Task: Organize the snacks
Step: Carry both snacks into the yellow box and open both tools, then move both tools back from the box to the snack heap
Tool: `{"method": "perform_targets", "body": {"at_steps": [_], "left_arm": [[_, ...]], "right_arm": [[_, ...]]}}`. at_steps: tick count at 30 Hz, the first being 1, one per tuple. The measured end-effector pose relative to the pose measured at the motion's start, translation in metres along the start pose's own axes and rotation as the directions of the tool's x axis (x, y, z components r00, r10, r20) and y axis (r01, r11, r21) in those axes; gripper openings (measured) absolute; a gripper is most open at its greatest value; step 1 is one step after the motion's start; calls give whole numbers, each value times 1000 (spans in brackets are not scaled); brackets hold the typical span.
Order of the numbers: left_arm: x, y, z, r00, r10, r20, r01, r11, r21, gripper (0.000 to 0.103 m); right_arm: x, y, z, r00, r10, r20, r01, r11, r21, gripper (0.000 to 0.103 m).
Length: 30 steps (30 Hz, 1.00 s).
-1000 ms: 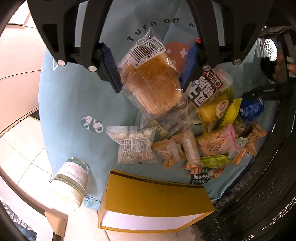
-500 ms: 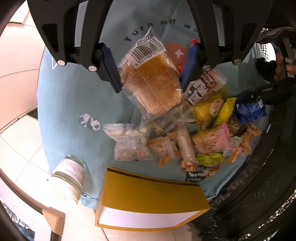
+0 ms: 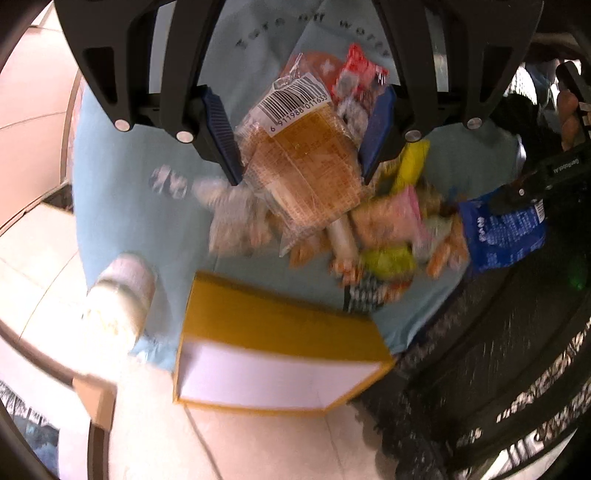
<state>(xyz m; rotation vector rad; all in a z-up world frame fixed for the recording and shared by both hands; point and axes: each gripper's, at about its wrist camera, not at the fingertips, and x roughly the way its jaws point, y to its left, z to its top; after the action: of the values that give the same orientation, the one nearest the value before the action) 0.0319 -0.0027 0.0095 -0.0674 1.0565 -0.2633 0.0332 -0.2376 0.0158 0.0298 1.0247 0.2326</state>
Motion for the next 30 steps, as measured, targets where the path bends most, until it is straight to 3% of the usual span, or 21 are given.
{"method": "perform_targets", "body": {"at_steps": [4, 9, 12, 15, 17, 18, 19, 20, 22, 26, 30], "left_arm": [[8, -29, 70, 996, -39, 74, 34, 996, 77, 34], [35, -59, 168, 985, -100, 138, 88, 992, 92, 34], [61, -69, 210, 986, -114, 121, 105, 991, 83, 34], [107, -73, 241, 995, -69, 68, 65, 995, 70, 35], [128, -71, 248, 997, -64, 37, 62, 997, 51, 42], [137, -70, 250, 999, -44, 27, 43, 999, 29, 75], [144, -67, 250, 1000, -6, 21, 6, 1000, -1, 89], [144, -65, 248, 998, 29, 48, -28, 999, -19, 94], [138, -62, 241, 993, 52, 104, -51, 999, -13, 95], [133, -50, 221, 996, 48, 70, -49, 999, 20, 95], [121, -26, 192, 997, 43, 61, -42, 999, -18, 95]], "right_arm": [[-12, -12, 50, 995, -12, 101, 7, 999, 50, 64], [-4, -21, 115, 981, -38, 193, 20, 995, 98, 64], [22, -25, 149, 980, -56, 191, 33, 992, 123, 64], [56, -33, 170, 984, -80, 162, 54, 986, 160, 64], [75, -40, 180, 986, -84, 145, 55, 980, 192, 65], [86, -43, 184, 987, -97, 126, 70, 977, 202, 67], [92, -44, 187, 988, -115, 107, 91, 974, 207, 68], [96, -47, 187, 984, -157, 84, 137, 968, 212, 68], [94, -51, 182, 980, -169, 103, 146, 969, 200, 69], [84, -53, 160, 986, -128, 104, 107, 977, 187, 70], [70, -54, 123, 989, -114, 94, 96, 981, 170, 71]]}}
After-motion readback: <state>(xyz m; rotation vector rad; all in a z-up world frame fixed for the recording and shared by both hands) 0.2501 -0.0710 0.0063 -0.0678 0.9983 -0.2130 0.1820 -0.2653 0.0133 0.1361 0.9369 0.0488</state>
